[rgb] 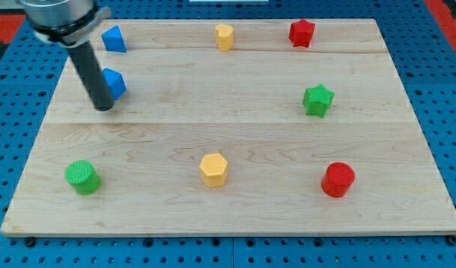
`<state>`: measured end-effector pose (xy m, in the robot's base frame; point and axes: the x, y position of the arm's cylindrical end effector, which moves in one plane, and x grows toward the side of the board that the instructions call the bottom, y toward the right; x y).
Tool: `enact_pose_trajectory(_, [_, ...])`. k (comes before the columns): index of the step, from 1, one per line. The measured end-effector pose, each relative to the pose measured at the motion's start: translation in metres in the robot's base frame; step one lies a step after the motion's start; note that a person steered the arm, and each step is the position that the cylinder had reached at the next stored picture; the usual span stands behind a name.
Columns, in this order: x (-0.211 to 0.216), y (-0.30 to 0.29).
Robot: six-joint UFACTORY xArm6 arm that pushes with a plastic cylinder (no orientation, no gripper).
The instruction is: Place your arm at the center left corner
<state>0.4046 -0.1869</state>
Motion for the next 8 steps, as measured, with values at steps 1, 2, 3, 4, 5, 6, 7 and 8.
enact_pose_trajectory(1, [-0.018, 0.028])
enact_pose_trajectory(2, [-0.03, 0.059])
enact_pose_trajectory(3, [-0.04, 0.086])
enact_pose_trajectory(4, [-0.043, 0.102])
enact_pose_trajectory(5, [-0.045, 0.116])
enact_pose_trajectory(6, [0.002, 0.08])
enact_pose_trajectory(7, [0.051, -0.011])
enact_pose_trajectory(8, [0.055, -0.099])
